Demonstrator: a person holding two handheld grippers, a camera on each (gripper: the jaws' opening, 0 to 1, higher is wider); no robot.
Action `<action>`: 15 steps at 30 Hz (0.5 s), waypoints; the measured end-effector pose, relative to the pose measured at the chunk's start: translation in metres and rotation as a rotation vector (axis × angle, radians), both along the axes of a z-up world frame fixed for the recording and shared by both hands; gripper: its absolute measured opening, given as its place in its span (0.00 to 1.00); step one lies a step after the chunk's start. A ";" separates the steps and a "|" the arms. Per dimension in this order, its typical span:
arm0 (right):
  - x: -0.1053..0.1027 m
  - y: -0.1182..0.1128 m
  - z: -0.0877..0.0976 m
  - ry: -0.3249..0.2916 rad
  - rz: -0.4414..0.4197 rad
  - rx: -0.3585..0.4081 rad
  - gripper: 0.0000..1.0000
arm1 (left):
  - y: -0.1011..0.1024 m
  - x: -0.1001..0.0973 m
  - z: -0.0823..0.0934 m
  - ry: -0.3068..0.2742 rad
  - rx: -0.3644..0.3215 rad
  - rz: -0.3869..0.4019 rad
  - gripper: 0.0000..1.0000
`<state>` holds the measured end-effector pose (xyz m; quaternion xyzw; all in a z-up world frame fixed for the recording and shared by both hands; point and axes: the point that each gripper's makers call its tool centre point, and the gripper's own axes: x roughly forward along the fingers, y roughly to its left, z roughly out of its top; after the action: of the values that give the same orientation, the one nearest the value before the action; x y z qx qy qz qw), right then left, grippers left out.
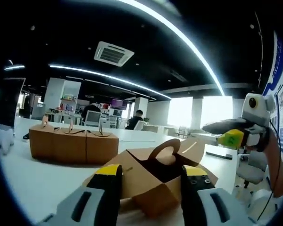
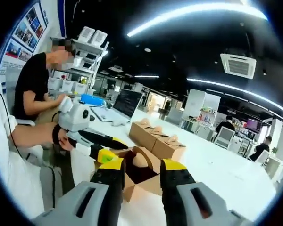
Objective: Pick up one paper box from the group, open the paper box, and remove the item inside
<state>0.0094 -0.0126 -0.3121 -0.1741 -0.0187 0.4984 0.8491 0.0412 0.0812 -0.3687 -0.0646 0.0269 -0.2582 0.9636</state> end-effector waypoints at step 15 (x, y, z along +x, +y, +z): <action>0.012 -0.003 -0.009 -0.013 -0.058 -0.059 0.30 | 0.000 0.000 0.000 0.000 0.015 -0.003 0.51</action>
<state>0.0214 -0.0154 -0.3214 -0.2027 -0.0047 0.4728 0.8575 0.0415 0.0813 -0.3687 -0.0573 0.0288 -0.2596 0.9636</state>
